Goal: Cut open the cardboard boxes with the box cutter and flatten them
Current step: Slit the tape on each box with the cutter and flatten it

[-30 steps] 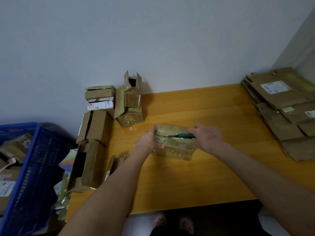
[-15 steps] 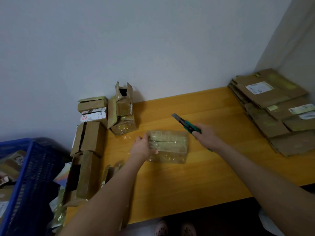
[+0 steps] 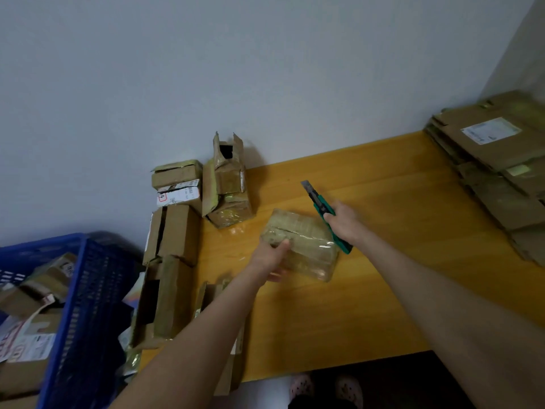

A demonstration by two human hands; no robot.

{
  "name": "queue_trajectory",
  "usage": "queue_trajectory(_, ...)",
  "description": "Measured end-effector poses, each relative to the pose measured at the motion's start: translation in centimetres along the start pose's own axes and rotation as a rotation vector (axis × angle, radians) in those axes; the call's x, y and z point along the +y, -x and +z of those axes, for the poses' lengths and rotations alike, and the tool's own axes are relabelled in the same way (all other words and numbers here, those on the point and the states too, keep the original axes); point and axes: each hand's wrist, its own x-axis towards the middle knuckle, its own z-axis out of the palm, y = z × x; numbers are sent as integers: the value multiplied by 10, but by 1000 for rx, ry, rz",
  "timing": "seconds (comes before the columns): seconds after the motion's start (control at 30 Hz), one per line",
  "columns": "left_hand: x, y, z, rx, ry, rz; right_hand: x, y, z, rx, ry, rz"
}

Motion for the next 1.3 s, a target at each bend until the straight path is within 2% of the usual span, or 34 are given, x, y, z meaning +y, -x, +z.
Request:
queue_trajectory(0.07, 8, -7, -4, 39, -68, 20, -1, 11, 2, -37, -159, 69)
queue_trajectory(0.17, 22, -21, -11, 70, -265, 69, 1, 36, 20, -157, -658, 278)
queue_trajectory(0.23, 31, -27, -9, 81, -515, 88, 4, 47, 39, -173, -950, 380)
queue_trajectory(0.3, 35, -26, 1, 105, -754, 112, 9, 50, 53, -101, -1087, 440)
queue_trajectory(0.37, 36, -22, 15, 120, -882, 120, 12, 51, 53, -2, -987, 456)
queue_trajectory(0.47, 33, -22, 32, 177, -1009, 151, 21, 47, 45, 38, -807, 367)
queue_trajectory(0.57, 29, -28, 29, 213, -1042, 177, 28, 43, 37, 104, -623, 292)
queue_trajectory(0.73, 28, -33, -12, 140, -1295, 355, 42, 43, 19, 136, -371, 219)
queue_trajectory(0.8, 30, -34, -23, 120, -1379, 370, 45, 48, 11, 140, -223, 201)
queue_trajectory(0.9, 35, -37, -19, 111, -1340, 359, 47, 51, 3, 154, -9, 146)
queue_trajectory(1.0, 40, -40, -5, 97, -1236, 372, 44, 50, -4, 125, 99, 82)
queue_trajectory(1.3, 39, -43, -1, 95, -1159, 393, 42, 47, -10, 68, 214, 61)
